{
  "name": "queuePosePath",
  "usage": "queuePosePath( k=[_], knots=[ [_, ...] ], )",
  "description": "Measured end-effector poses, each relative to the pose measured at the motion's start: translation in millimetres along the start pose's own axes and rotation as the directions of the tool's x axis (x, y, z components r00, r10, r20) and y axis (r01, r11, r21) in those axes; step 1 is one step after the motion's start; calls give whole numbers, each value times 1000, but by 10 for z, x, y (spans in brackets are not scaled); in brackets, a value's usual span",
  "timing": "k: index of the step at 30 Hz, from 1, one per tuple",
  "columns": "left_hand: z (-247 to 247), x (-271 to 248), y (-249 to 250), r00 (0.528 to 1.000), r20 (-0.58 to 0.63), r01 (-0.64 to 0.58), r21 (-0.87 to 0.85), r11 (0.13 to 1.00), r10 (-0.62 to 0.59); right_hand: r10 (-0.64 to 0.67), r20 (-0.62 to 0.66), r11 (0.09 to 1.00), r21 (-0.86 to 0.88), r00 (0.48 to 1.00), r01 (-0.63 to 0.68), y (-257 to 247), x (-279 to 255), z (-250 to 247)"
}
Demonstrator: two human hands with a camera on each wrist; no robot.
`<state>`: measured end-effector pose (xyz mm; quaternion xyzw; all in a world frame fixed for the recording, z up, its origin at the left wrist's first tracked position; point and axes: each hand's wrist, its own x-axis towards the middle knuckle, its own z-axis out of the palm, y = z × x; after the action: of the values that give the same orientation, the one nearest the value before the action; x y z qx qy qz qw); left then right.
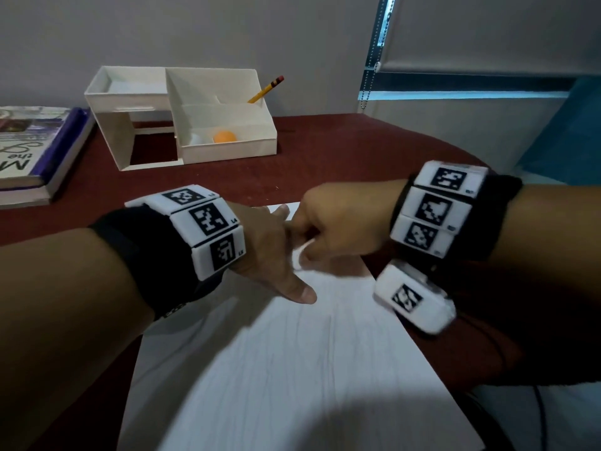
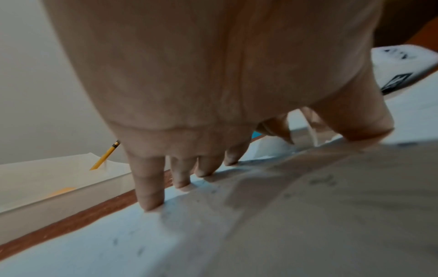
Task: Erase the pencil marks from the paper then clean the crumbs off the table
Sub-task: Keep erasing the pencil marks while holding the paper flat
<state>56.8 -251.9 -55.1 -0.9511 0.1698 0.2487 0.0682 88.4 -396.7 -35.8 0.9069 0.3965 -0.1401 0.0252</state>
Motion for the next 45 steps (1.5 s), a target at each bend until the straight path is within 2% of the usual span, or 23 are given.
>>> queuePosePath(
  k=[3,4,7,9,12,13,17,18,22,27,30,32,36,39,41,45],
  knots=[
    [-31,-31,58,997,-10,75,26,997,-75,129,-108,988,-73,986,-137,145,92,-52],
    [-33,-31,58,998,-10,63,17,998,-63,131,-109,987,-82,985,-140,124,86,-35],
    [10,4,-6,999,3,-38,-20,999,38,17,6,1000,-18,1000,-17,-84,-42,41],
    [14,23,-33,999,8,-34,-3,999,34,-1,25,1000,-7,1000,1,-35,-54,15],
    [-2,6,6,999,-10,51,56,997,-50,143,-103,986,-71,984,-151,278,21,-76],
    [-12,-5,22,998,-10,56,62,996,-56,156,-114,984,-64,981,-164,328,5,-67],
    [-43,-66,60,999,15,51,26,998,-52,79,56,994,69,995,-83,183,-161,34],
    [-47,-69,62,999,18,50,26,998,-51,76,54,994,77,996,-80,186,-153,23],
    [-63,-49,65,997,10,72,58,996,-73,169,-109,982,-60,979,-176,332,-19,-66],
    [-81,-61,77,998,36,43,21,999,-44,62,49,997,41,997,-64,124,-124,10],
    [-76,-40,81,996,32,76,41,996,-77,139,-75,990,-16,987,-141,219,-14,-28],
    [-71,-32,85,997,33,72,47,996,-73,135,-108,988,-61,985,-142,200,-5,-13],
    [-60,-39,75,999,35,11,5,1000,-11,-6,57,1000,-23,998,8,-14,-130,40],
    [-78,-37,88,996,37,74,51,996,-76,99,-68,992,-71,993,-104,217,-30,-48],
    [-75,-23,86,995,40,90,61,994,-93,139,-100,987,-71,985,-146,314,-46,-50],
    [-60,7,61,995,44,84,50,995,-86,70,62,996,52,996,-73,212,-243,32]
  ],
)
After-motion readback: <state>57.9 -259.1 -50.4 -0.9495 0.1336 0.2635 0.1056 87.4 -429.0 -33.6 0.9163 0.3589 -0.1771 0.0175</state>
